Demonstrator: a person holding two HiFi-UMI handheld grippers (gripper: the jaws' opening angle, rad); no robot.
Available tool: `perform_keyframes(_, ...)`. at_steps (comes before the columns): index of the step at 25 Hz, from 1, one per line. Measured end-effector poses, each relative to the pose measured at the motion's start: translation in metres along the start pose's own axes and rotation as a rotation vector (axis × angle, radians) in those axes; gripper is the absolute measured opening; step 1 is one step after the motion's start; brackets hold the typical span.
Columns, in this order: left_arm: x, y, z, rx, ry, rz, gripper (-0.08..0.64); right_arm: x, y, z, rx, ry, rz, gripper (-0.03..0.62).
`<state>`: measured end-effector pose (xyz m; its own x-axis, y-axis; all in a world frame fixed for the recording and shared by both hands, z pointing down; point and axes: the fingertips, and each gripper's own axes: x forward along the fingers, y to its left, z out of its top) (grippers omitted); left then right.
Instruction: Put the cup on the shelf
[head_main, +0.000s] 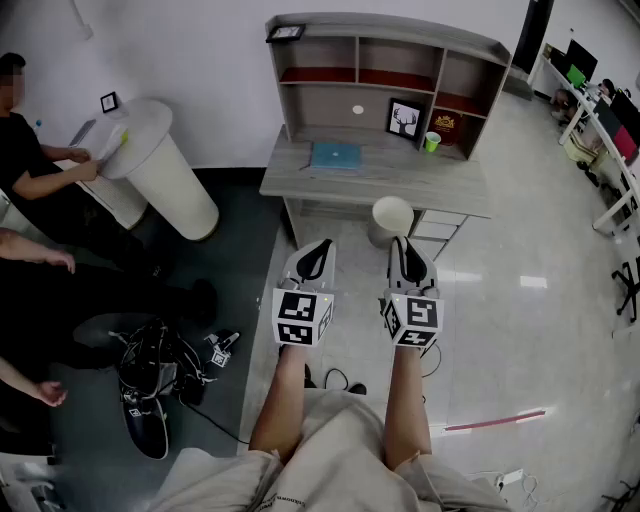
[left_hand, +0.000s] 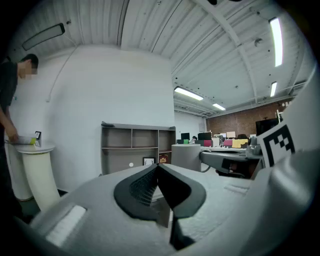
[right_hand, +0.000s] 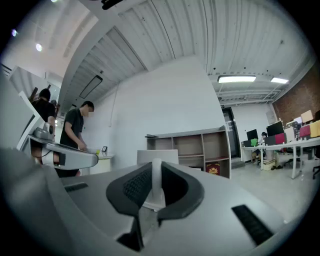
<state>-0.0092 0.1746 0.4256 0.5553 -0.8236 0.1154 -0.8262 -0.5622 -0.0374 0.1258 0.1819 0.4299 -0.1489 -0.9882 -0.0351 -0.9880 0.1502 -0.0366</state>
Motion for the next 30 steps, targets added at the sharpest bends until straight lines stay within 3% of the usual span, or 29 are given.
perform_keyframes(12, 0.001, -0.029, -0.011, -0.032, -0.001, 0.016, 0.011, -0.019, -0.020, 0.005, 0.009, -0.023, 0.027, 0.046)
perform_keyframes(20, 0.024, -0.019, -0.008, -0.030, -0.004, 0.002, 0.011, -0.001, -0.027, 0.012, 0.015, -0.051, 0.031, 0.044)
perform_keyframes(24, 0.048, 0.004, -0.009, -0.021, -0.004, -0.021, 0.011, 0.030, -0.030, 0.008, 0.009, -0.053, 0.014, 0.044)
perform_keyframes(30, 0.108, 0.058, -0.003, -0.069, -0.029, -0.032, 0.011, 0.096, -0.030, 0.005, -0.015, -0.042, 0.014, 0.043)
